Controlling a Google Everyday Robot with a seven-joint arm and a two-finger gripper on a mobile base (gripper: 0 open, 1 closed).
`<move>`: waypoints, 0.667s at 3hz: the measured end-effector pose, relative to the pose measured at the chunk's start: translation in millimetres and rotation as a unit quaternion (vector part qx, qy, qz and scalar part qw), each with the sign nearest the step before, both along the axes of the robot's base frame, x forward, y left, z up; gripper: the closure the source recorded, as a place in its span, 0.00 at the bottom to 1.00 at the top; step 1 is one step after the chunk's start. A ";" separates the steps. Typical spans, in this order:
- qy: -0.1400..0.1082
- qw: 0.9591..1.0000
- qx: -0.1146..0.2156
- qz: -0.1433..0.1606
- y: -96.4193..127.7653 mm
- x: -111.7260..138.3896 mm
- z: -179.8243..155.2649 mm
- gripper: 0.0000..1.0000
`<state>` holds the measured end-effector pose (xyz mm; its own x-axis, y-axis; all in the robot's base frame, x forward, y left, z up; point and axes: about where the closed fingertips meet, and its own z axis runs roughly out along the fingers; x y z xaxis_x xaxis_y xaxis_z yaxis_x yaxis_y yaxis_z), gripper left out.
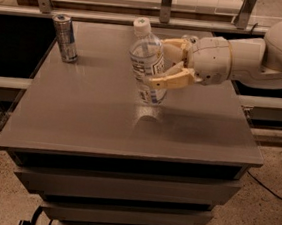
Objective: Place blue plastic bottle upright
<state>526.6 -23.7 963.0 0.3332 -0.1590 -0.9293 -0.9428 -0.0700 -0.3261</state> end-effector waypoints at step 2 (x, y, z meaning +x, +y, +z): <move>-0.051 0.997 0.051 0.034 3.8 4.8 -2.2 1.00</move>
Offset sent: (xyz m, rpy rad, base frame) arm 0.0076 -0.0026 -0.0077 0.1554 -0.1469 0.0932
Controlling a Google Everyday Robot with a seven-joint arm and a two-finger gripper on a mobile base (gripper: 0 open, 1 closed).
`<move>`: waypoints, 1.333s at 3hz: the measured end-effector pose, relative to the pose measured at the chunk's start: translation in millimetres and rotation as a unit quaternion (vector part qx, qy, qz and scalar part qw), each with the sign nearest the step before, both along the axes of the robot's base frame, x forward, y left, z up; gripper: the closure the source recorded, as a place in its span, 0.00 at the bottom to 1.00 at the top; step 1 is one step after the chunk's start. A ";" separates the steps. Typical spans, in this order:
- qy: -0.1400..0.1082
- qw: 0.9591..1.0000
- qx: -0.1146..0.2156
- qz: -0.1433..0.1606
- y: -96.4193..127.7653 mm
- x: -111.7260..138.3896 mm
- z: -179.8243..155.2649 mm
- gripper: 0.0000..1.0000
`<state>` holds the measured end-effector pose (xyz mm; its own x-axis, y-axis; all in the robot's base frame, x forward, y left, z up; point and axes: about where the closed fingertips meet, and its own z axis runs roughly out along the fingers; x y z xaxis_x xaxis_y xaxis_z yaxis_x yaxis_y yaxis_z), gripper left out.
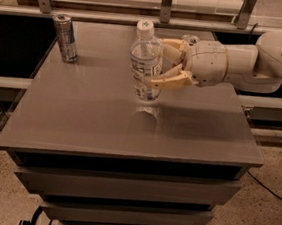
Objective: Place blue plastic bottle upright
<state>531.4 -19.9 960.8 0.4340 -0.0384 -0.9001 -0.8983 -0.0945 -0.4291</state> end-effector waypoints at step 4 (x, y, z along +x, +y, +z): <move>0.031 0.999 0.017 -0.034 -30.2 -8.8 -27.9 0.13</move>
Offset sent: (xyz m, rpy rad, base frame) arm -0.0097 -0.0355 -0.0253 0.0084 0.0075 -0.0630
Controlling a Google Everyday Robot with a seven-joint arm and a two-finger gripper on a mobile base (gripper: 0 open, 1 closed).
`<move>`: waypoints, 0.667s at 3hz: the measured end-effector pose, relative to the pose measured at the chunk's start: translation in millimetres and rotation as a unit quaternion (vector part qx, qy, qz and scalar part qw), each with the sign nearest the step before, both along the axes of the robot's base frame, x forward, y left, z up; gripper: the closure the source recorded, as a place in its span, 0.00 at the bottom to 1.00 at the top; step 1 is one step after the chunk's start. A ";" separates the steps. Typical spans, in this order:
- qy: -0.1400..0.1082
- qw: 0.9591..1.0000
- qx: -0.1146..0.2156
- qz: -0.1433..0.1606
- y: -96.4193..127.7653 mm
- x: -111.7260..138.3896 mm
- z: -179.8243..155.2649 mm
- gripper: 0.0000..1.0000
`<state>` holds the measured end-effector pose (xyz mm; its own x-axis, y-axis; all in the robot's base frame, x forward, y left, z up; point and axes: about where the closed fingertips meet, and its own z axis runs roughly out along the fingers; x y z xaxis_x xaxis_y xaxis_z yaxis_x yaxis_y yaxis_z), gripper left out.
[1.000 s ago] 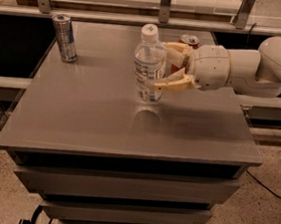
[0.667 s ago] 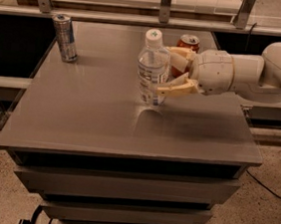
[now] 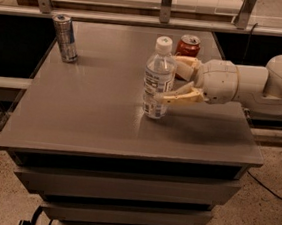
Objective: Place blue plastic bottle upright
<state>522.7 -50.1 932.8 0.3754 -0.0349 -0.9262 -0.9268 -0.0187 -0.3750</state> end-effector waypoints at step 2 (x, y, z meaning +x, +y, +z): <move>0.027 0.999 0.016 -0.004 -5.5 -1.8 -6.9 0.00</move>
Offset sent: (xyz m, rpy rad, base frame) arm -0.0024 -0.0143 -0.0106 0.0523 0.0630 -0.0132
